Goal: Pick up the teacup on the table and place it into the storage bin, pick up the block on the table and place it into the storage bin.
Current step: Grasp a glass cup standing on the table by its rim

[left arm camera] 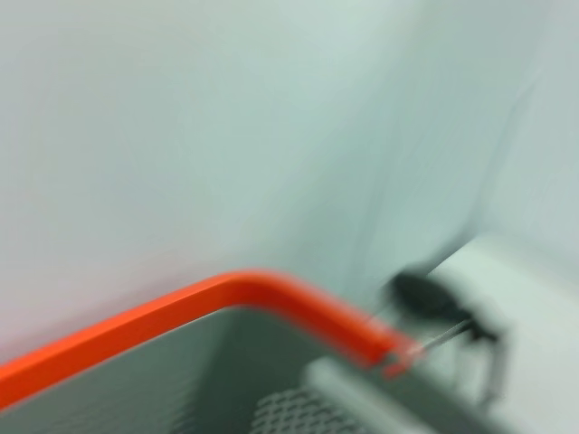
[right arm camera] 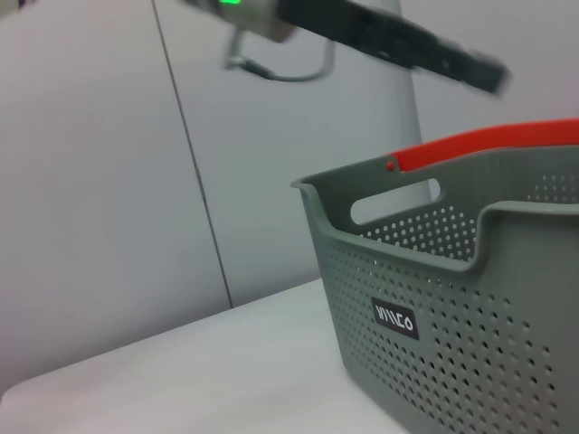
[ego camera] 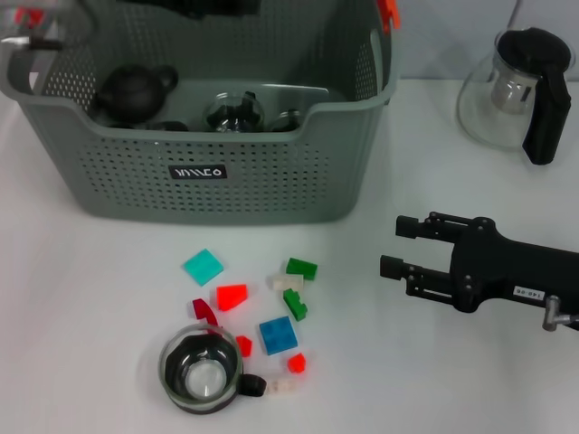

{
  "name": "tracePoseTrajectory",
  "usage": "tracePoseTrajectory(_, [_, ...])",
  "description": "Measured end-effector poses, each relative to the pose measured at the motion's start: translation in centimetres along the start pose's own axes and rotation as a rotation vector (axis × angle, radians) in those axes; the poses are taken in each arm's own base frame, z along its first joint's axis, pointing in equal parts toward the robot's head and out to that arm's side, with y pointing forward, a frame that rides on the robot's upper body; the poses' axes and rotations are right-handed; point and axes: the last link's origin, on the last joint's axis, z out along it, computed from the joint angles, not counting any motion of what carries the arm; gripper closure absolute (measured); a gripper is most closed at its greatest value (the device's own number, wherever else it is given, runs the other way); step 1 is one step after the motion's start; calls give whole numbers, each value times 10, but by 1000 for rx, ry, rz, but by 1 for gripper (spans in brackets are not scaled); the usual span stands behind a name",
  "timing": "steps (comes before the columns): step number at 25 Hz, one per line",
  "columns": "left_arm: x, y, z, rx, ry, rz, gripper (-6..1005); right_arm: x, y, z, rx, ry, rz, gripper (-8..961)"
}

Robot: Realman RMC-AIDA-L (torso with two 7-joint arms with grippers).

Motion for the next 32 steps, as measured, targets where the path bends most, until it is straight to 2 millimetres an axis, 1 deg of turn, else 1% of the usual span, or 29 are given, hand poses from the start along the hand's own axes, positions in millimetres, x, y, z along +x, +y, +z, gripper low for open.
tracePoseTrajectory(2, [-19,-1,-23,-112,86,-43,511,0,0,0,0,0,0,280])
tracePoseTrajectory(4, [-44,-3,-43,-209,149,-61,506,0,0,0,-2,-2,0,280])
tracePoseTrajectory(7, [-83,-5,-60,-292,185,-63,497,-1,0,-1,-3,-2,1,280])
tracePoseTrajectory(10, [-121,-5,-70,-328,146,-61,488,-2,0,-1,-5,-3,2,280])
tracePoseTrajectory(12, [-144,-1,-73,-343,73,-66,483,-2,-1,0,-6,-3,1,280])
tracePoseTrajectory(16, [-175,13,-73,-390,-75,-48,471,-3,-1,0,-10,-2,1,280])
tracePoseTrajectory(19, [-181,16,-70,-382,-158,-48,462,-3,0,1,-13,0,4,280])
tracePoseTrajectory(24, [-179,21,-60,-355,-289,28,448,-1,2,0,-17,-3,12,280])
tracePoseTrajectory(29, [-164,34,-46,-311,-439,162,209,-1,4,0,-23,-9,17,280])
tracePoseTrajectory(32, [-149,44,-38,-245,-520,249,221,-1,4,0,-22,-8,28,280])
